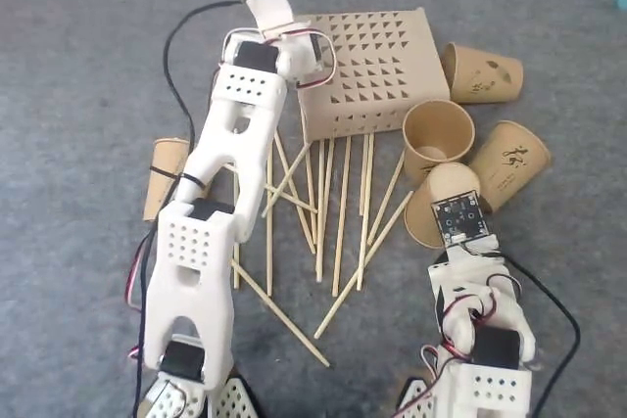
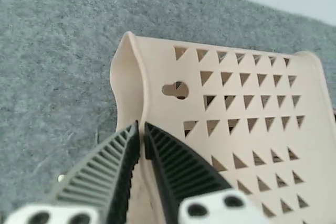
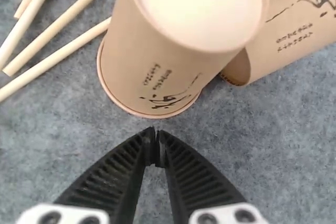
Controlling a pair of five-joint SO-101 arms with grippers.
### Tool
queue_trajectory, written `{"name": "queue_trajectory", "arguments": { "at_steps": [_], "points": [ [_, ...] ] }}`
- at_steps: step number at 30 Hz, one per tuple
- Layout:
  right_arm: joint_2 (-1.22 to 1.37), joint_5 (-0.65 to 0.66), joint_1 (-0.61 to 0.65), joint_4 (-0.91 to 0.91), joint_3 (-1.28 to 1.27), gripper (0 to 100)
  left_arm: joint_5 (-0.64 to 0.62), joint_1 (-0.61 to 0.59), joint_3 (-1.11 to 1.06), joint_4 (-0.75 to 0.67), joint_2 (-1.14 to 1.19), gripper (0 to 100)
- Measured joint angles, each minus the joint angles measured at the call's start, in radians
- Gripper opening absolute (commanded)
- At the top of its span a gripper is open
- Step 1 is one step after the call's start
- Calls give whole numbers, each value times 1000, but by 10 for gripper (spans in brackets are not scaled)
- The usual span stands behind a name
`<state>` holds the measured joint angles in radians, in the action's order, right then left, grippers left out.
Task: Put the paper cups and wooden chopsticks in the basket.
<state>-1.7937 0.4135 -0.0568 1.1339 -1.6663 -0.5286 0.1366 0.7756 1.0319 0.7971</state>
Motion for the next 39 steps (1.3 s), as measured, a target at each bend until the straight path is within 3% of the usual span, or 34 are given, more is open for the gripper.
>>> {"name": "queue_trajectory", "arguments": {
  "at_steps": [13, 24, 32, 39],
  "points": [
    [0, 0, 0, 0, 0, 9, -5, 14, 41, 11, 2, 11],
    [0, 0, 0, 0, 0, 9, 11, 51, 296, 259, 2, 13],
    [0, 0, 0, 0, 0, 9, 275, -20, 413, 661, 0, 13],
    [0, 0, 0, 0, 0, 9, 351, -40, 402, 689, 0, 32]
  ]
}}
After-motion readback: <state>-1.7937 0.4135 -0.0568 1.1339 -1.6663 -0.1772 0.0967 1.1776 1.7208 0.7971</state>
